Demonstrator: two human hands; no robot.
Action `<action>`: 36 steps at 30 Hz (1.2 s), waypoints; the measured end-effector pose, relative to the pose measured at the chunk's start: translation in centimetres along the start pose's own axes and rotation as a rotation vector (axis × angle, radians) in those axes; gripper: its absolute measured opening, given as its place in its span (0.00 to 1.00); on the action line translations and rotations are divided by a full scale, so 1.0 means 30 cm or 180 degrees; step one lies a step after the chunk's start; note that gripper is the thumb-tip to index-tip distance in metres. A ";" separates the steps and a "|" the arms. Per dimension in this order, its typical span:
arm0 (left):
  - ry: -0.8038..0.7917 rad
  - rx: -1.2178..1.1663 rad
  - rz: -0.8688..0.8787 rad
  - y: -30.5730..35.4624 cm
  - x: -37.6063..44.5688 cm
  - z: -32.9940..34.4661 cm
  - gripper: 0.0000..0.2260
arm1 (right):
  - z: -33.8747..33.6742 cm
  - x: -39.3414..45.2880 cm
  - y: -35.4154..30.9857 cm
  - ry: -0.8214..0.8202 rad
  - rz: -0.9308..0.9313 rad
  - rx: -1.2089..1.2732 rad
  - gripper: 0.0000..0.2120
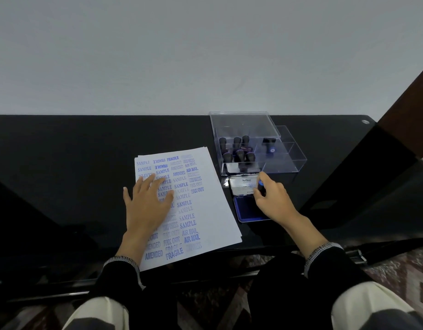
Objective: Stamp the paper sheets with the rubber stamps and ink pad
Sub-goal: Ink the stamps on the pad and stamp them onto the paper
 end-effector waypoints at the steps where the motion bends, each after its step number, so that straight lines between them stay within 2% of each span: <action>1: 0.0002 0.0000 -0.0001 0.000 0.000 0.000 0.23 | 0.000 -0.013 -0.001 0.0066 -0.0031 -0.0042 0.08; 13: -0.0032 0.0044 0.0029 0.000 0.000 0.002 0.23 | 0.003 -0.124 -0.008 0.0767 -0.0258 -0.0399 0.09; 25: -0.0032 0.0045 0.0034 0.000 -0.003 0.000 0.23 | -0.012 -0.019 -0.017 0.0007 0.0020 -0.0135 0.09; 36: -0.0010 0.0025 0.0004 0.003 -0.001 -0.008 0.23 | -0.037 -0.084 -0.042 0.0210 0.0282 0.0168 0.08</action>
Point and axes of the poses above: each hand's wrist, its own x-axis towards the middle knuckle, its own z-axis out of the palm, y = z × x, the point moved 3 cm from there along x, towards the middle knuckle, and after that the axes turned 15 degrees about y, right-handed, at the moved point
